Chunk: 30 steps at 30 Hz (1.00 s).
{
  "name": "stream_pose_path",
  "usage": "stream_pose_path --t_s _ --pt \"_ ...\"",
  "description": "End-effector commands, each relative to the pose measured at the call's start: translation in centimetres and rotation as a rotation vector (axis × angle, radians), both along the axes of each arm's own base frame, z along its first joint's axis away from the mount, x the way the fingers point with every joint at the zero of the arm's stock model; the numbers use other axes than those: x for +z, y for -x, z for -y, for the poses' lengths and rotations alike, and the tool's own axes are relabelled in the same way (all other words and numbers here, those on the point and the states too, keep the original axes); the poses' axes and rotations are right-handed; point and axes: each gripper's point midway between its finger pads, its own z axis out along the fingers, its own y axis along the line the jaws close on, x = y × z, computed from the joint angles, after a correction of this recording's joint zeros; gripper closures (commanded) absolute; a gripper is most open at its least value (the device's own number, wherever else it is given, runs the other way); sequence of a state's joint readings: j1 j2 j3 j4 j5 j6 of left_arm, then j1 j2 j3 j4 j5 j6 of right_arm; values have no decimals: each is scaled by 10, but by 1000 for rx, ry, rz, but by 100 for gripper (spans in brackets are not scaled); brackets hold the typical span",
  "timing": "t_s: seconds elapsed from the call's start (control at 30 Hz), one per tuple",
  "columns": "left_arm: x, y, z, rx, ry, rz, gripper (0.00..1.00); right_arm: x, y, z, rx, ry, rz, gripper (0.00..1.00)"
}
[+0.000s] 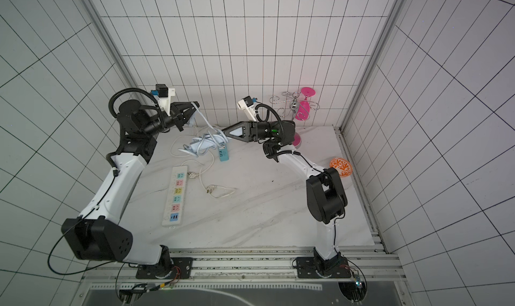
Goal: Wrap the cord around the power strip
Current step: Wrap the power cord around the power strip.
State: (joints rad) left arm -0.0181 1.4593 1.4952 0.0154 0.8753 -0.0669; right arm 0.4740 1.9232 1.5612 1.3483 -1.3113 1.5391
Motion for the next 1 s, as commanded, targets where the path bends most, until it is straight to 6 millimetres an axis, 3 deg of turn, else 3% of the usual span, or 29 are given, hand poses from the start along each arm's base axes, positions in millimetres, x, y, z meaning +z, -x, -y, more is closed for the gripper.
stream_pose_path --t_s 0.0,0.13,0.33,0.5,0.6,0.77,0.87,0.97 --pt "64 -2 -43 238 66 136 98 -54 -6 14 44 142 -1 100" --pt "68 7 -24 210 36 142 97 -75 -29 20 18 166 -50 100" --pt "71 34 28 110 -49 161 94 -99 -57 23 -8 186 -95 100" --pt "69 62 45 110 -104 189 93 -115 -98 41 -88 177 -139 100" --pt "58 80 65 80 -119 191 93 -117 -124 49 -135 162 -155 100" --pt "24 102 119 26 -214 171 93 -115 -159 58 -219 126 -164 100" --pt "1 104 143 3 -245 126 95 -105 -170 61 -275 82 -139 100" --pt "-25 105 158 0 -253 114 98 -83 -167 69 -306 -11 -99 100"
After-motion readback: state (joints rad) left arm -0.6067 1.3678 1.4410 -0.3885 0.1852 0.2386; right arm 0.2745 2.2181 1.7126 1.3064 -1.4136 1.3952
